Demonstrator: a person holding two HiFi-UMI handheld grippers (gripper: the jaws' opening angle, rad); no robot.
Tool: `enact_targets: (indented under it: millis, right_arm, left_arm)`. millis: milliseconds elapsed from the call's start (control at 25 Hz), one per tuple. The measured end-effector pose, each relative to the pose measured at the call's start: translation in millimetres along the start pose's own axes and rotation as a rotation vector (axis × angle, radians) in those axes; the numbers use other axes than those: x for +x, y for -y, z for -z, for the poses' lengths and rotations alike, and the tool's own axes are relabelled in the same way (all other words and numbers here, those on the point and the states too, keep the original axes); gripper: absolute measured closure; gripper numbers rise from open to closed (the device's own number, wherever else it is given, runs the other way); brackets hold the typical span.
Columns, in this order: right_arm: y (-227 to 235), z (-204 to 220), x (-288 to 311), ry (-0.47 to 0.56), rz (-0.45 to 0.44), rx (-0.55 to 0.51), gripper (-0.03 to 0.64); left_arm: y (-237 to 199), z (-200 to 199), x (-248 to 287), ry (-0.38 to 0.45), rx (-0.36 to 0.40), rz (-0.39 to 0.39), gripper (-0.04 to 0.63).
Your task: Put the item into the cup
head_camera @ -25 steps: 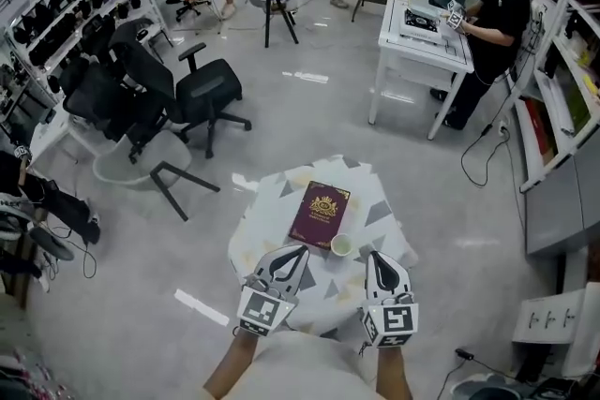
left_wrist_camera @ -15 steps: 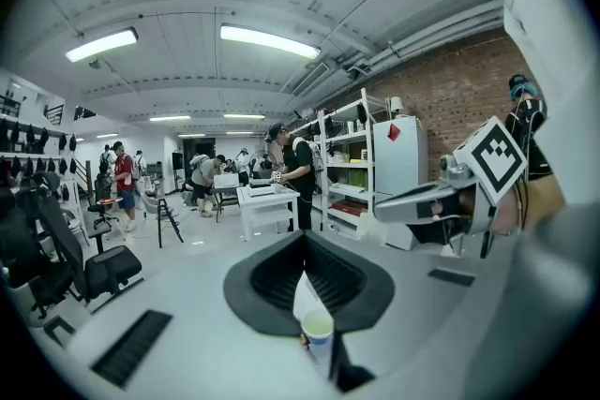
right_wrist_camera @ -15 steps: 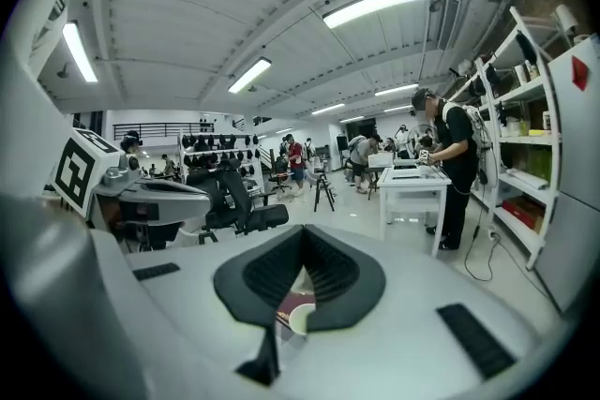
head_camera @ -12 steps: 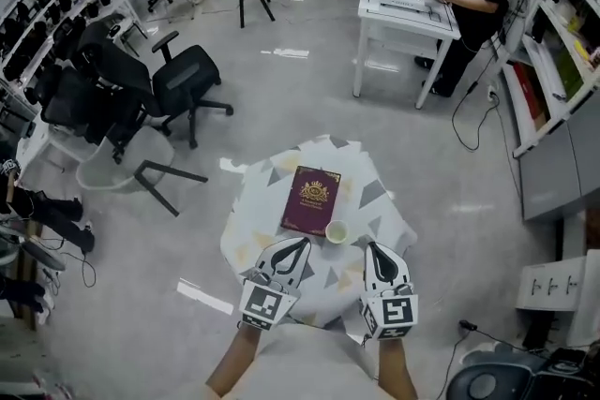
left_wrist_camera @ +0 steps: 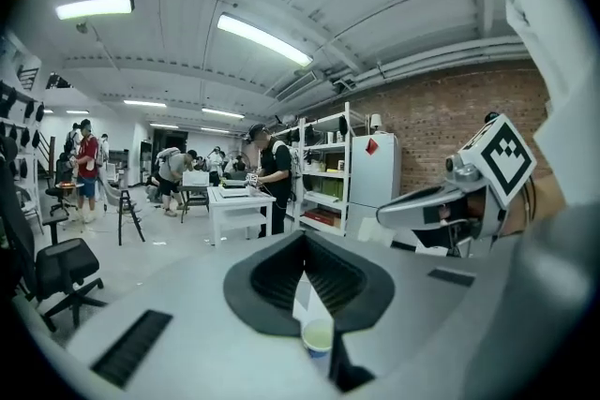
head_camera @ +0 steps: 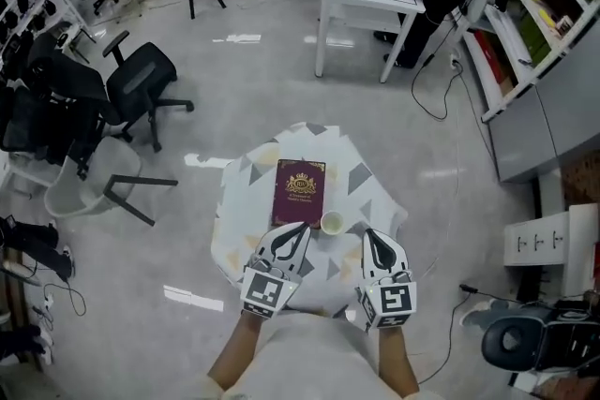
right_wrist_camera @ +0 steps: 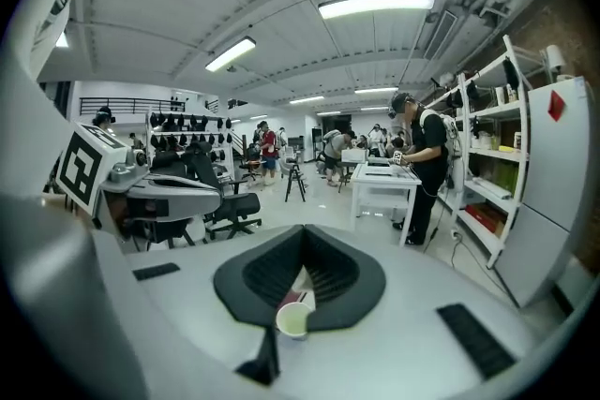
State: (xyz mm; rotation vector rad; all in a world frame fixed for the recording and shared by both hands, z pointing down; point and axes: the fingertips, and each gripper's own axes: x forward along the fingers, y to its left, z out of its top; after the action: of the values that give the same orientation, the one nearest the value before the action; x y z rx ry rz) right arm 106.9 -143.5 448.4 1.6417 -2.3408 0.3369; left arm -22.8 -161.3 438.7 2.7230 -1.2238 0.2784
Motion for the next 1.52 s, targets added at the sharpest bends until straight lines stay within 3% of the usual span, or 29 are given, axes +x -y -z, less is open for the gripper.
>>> enact_targets:
  millis: [560,1240,1520]
  right_arm:
    - [-23.9,28.2,11.7,-0.057,0.096,0.012,0.612]
    - [-21.5,74.4,44.7,-0.133,-0.057,0.059,0.612]
    - [-11.5,90.0,49.0,-0.157,-0.075,0.086,0.611]
  left_arm:
    - [-12.4,52.8,11.7,-0.065,-0.055,0.139,0.583]
    - [-9.3,88.0,31.3,-0.183,-0.058,0.087,0.583]
    - [-1.9,105.0,43.0,-0.227,-0.065,0.086,0.583]
